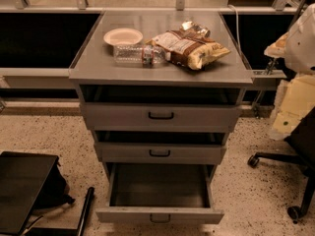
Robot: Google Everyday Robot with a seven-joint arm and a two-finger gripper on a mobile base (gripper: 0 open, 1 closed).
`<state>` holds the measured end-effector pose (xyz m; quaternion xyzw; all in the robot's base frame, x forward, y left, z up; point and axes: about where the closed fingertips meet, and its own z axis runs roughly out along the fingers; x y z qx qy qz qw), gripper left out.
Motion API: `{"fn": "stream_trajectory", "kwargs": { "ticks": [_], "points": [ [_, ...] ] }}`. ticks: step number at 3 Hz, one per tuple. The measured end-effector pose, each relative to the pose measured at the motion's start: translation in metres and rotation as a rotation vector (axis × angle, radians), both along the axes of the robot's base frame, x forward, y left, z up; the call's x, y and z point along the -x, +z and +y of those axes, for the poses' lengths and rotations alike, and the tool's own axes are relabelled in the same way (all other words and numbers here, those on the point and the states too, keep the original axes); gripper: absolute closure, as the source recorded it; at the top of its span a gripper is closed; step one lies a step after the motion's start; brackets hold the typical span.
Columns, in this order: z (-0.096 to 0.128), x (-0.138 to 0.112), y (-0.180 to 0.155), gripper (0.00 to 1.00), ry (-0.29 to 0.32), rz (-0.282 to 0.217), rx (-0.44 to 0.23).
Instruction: Close bottom drawer
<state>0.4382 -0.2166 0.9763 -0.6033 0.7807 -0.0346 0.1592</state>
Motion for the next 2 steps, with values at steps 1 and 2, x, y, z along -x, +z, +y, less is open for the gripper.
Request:
{"fn": "stream_trajectory", "kwargs": {
  "ticks": [1, 2],
  "points": [
    [0.000, 0.000, 0.000, 0.00, 0.000, 0.000, 0.000],
    [-0.002, 0.000, -0.013, 0.00, 0.032, -0.012, -0.051]
  ]
}}
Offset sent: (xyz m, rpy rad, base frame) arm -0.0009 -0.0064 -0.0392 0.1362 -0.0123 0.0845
